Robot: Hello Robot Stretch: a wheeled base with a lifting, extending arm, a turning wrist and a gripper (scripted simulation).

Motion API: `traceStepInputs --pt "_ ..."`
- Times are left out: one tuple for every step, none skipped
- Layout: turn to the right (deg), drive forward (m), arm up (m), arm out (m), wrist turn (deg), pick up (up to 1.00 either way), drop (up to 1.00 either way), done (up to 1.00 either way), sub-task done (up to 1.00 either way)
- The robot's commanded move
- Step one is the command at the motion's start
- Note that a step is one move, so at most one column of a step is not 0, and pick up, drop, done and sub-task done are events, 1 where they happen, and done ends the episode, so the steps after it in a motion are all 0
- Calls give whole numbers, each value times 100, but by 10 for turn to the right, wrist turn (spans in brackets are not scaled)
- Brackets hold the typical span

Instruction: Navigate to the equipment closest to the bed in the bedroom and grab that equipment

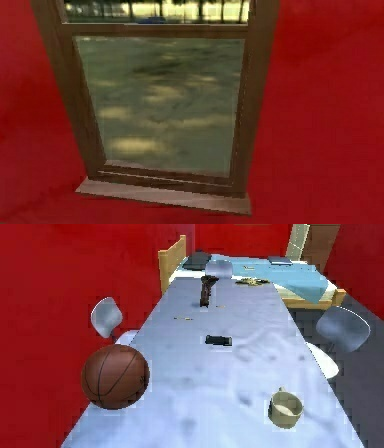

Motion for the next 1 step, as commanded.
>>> traceStepInputs --pt "180 0 0 0 0 0 0 0 0"
